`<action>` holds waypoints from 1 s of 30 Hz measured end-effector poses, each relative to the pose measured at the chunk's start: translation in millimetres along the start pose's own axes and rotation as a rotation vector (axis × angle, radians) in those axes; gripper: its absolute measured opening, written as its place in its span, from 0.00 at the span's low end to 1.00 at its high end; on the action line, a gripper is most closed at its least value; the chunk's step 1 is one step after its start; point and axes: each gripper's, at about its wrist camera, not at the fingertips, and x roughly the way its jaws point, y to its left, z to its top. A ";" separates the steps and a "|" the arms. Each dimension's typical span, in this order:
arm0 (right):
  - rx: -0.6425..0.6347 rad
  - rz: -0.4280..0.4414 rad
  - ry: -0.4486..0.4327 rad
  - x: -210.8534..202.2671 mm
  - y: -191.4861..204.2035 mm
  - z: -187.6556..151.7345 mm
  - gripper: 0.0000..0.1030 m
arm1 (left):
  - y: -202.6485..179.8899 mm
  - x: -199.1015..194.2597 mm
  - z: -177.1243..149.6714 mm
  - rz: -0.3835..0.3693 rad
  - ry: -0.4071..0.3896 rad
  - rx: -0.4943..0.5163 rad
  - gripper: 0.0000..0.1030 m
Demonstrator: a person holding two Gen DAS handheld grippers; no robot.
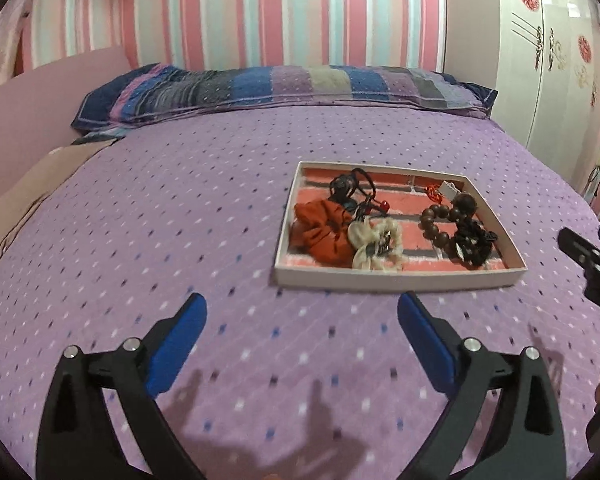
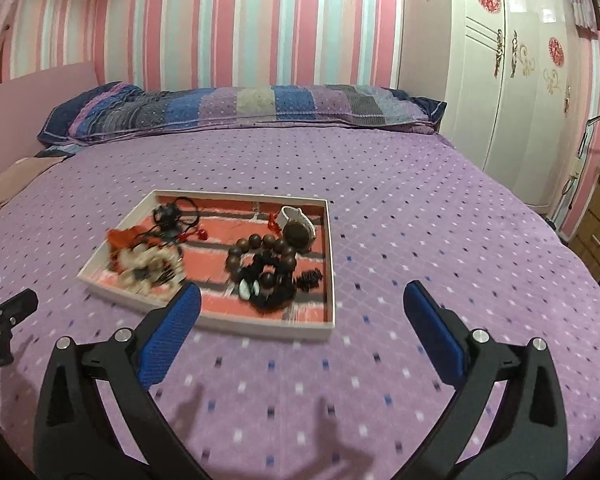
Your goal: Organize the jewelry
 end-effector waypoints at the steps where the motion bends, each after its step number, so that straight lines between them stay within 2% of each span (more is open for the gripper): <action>1: 0.004 0.003 0.004 -9.9 -0.7 -2.4 0.96 | 2.1 -9.6 -3.8 0.009 -0.002 -0.002 0.91; 8: -0.014 0.021 0.013 -70.6 -5.9 -23.8 0.96 | 1.8 -62.0 -24.7 0.018 -0.019 0.011 0.96; 14: 0.006 0.024 0.009 -105.1 -1.0 -44.8 0.96 | 0.9 -92.9 -42.7 -0.043 -0.010 -0.022 0.96; 21: -0.004 0.027 -0.025 -117.3 7.4 -56.4 0.96 | 7.5 -102.4 -58.3 -0.017 -0.027 -0.055 0.96; 26: 0.004 0.027 -0.061 -121.2 9.7 -60.4 0.96 | -0.3 -105.0 -61.0 0.038 -0.067 -0.020 0.96; 30: 0.000 0.031 -0.056 -118.2 10.8 -65.3 0.96 | -9.2 -109.1 -65.4 0.030 -0.087 0.020 0.96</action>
